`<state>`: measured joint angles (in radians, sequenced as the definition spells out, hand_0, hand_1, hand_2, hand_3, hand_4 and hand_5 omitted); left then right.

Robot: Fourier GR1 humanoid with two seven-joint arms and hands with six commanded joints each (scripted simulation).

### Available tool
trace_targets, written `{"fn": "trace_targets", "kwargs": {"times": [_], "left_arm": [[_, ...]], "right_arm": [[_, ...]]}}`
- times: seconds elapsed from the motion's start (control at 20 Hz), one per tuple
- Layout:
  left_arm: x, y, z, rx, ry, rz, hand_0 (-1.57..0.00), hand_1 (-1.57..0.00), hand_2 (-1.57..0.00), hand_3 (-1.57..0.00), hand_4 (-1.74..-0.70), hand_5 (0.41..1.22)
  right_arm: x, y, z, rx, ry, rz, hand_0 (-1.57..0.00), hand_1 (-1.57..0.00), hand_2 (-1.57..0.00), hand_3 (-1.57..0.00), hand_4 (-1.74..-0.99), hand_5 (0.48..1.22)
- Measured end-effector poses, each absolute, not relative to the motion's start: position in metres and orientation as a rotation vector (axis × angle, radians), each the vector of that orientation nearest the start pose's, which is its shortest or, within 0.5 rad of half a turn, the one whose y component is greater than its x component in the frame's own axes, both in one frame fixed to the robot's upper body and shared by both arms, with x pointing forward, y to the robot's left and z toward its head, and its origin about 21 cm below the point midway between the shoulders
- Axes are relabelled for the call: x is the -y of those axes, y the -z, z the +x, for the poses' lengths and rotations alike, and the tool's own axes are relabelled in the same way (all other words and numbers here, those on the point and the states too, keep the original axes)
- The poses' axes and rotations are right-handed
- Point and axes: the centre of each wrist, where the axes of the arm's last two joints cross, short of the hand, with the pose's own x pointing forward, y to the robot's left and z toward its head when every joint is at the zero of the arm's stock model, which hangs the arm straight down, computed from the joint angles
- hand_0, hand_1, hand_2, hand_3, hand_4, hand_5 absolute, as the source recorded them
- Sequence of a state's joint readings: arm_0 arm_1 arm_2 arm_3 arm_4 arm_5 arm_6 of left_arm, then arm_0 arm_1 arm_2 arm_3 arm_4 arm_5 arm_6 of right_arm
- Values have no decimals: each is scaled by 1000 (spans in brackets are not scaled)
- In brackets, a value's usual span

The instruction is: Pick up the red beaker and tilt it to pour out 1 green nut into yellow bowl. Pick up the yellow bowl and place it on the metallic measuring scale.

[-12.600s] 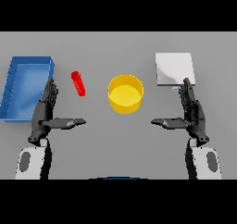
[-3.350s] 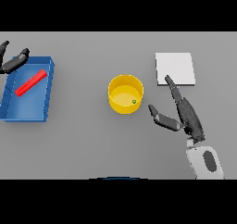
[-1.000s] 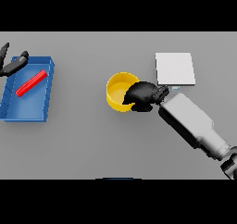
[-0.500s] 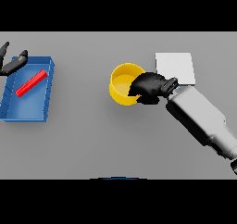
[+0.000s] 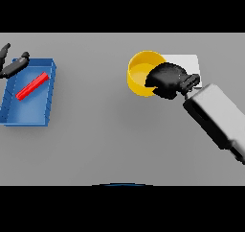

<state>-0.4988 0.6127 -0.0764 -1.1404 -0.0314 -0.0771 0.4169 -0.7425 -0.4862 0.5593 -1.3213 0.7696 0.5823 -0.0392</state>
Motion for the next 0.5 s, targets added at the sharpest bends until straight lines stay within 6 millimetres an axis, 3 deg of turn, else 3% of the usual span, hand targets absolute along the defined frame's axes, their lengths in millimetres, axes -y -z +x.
{"fn": "trace_targets", "kwargs": {"times": [0.25,0.5], "left_arm": [[-344,-109,359,1136,433,540,1,1,1,1,-844,739],[-343,-117,359,1125,421,554,1,1,1,1,-853,761]], "right_arm": [[195,-142,386,1255,-1865,-671,-1564,-1571,-1542,-1153,-1741,1221],[225,-131,403,1211,-1776,-739,-1569,-1571,-1551,-1154,-1741,1221]]}}
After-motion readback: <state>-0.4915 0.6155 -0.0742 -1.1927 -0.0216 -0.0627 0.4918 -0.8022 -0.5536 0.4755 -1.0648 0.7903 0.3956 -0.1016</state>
